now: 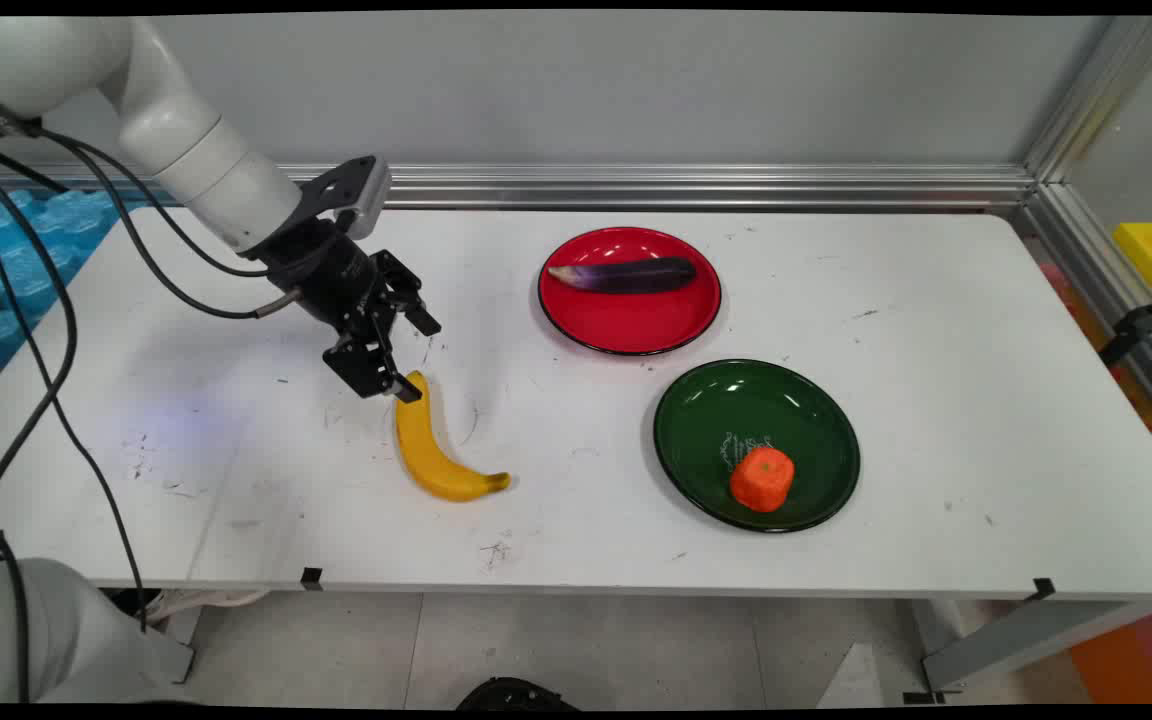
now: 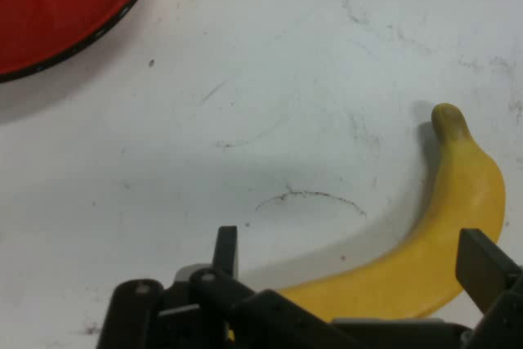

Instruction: Pick up the mandarin from the green plate

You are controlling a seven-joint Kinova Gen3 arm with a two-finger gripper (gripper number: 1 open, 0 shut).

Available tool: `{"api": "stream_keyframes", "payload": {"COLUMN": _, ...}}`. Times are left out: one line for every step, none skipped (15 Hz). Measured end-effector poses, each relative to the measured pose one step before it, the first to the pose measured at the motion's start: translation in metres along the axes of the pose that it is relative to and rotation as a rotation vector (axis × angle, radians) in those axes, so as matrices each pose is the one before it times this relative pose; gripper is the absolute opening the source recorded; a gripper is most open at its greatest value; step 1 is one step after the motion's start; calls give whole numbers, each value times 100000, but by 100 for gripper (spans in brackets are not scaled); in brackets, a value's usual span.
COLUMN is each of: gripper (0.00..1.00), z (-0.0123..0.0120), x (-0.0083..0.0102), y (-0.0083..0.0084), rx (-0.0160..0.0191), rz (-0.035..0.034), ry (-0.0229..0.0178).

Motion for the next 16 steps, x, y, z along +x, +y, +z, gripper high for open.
{"api": "stream_keyframes", "payload": {"gripper": 100, "z": 81, "x": 54, "y": 26, "rx": -153, "rz": 755, "ry": 298}}
{"api": "stream_keyframes", "payload": {"gripper": 100, "z": 65, "x": 144, "y": 14, "rx": -89, "rz": 668, "ry": 435}}
{"api": "stream_keyframes", "payload": {"gripper": 100, "z": 68, "x": 255, "y": 18, "rx": -49, "rz": 729, "ry": 632}}
{"api": "stream_keyframes", "payload": {"gripper": 100, "z": 84, "x": 419, "y": 17, "rx": -8, "rz": 824, "ry": 790}}
{"api": "stream_keyframes", "payload": {"gripper": 100, "z": 59, "x": 482, "y": 53, "rx": 106, "rz": 605, "ry": 988}}
{"api": "stream_keyframes", "payload": {"gripper": 100, "z": 54, "x": 378, "y": 48, "rx": 47, "rz": 502, "ry": 608}}
{"api": "stream_keyframes", "payload": {"gripper": 100, "z": 92, "x": 672, "y": 116, "rx": 58, "rz": 608, "ry": 1227}}
{"api": "stream_keyframes", "payload": {"gripper": 100, "z": 93, "x": 630, "y": 126, "rx": 38, "rz": 556, "ry": 1028}}
{"api": "stream_keyframes", "payload": {"gripper": 100, "z": 106, "x": 741, "y": 194, "rx": -31, "rz": 531, "ry": 1262}}
{"api": "stream_keyframes", "payload": {"gripper": 100, "z": 196, "x": 1103, "y": 294, "rx": -130, "rz": 690, "ry": 1777}}
{"api": "stream_keyframes", "payload": {"gripper": 100, "z": 244, "x": 1111, "y": 376, "rx": -208, "rz": 447, "ry": 1852}}
{"api": "stream_keyframes", "payload": {"gripper": 100, "z": 301, "x": 987, "y": 323, "rx": -154, "rz": 229, "ry": 1683}}
{"api": "stream_keyframes", "payload": {"gripper": 100, "z": 416, "x": 1127, "y": 369, "rx": -111, "rz": 224, "ry": 1965}}
{"api": "stream_keyframes", "payload": {"gripper": 100, "z": 545, "x": 1072, "y": 383, "rx": -141, "rz": 230, "ry": 1803}}
{"api": "stream_keyframes", "payload": {"gripper": 100, "z": 566, "x": 871, "y": 299, "rx": 36, "rz": 176, "ry": 1466}}
{"api": "stream_keyframes", "payload": {"gripper": 100, "z": 392, "x": 541, "y": 182, "rx": 62, "rz": 130, "ry": 925}}
